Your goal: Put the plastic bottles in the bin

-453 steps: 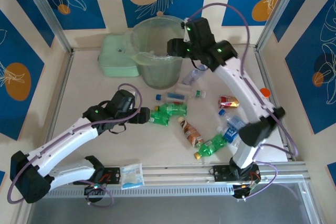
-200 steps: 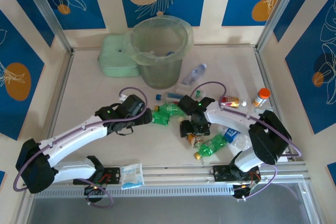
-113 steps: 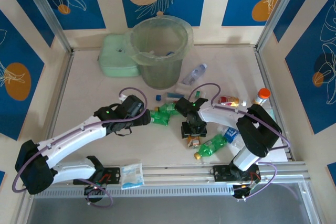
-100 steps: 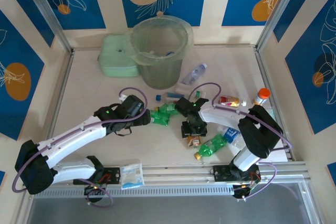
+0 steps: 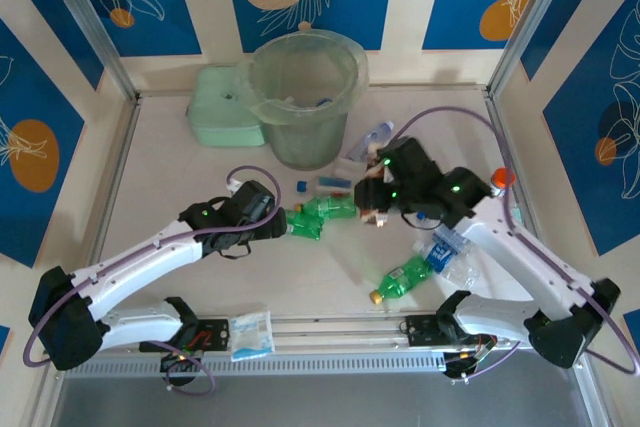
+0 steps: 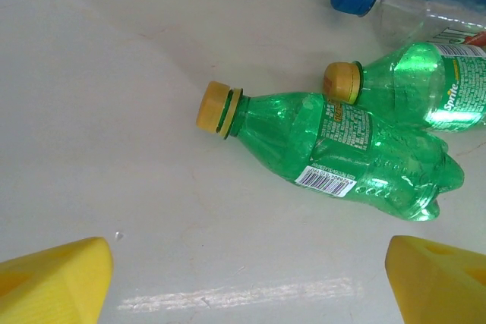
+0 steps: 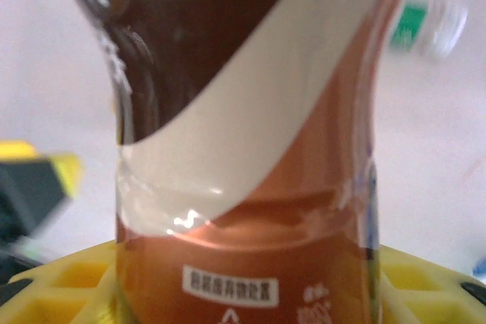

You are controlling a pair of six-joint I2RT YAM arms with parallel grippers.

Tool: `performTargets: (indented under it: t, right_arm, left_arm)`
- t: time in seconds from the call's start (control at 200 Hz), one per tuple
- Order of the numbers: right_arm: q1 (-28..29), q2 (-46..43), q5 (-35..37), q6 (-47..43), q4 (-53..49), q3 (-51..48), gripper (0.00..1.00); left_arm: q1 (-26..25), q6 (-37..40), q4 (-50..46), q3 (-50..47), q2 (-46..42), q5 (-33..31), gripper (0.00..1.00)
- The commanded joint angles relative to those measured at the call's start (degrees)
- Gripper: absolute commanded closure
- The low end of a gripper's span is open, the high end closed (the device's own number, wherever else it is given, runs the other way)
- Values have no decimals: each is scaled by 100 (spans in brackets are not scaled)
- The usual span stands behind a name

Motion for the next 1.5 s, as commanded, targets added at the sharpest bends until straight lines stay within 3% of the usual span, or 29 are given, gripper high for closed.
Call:
performTargets:
  t: [0.0, 0.55, 1.01, 1.08, 1.321, 1.496]
  right_arm:
    - [-433, 56, -595, -415, 497, 494, 46]
    - [-1202, 2976, -1066, -815, 1595, 4185, 47]
    - [-1396, 5321, -1273, -608, 706, 6912, 49]
    - [-1387, 5564, -1225, -624, 535, 7178, 47]
    - [-1370, 5773, -1119, -695, 385, 7223, 28]
    - [-1331, 5699, -1021, -755, 382, 7202, 23]
  left_arm:
    - [-28, 136, 53, 117, 64, 109, 8]
    - [-26, 184, -12, 97, 108, 200, 8]
    - [-26, 167, 39, -31, 17, 199, 9]
    - [-33, 177, 77, -27, 56, 232, 9]
    - [-28, 167, 63, -65, 53, 226, 8]
    - [-23, 151, 45, -65, 60, 191, 7]
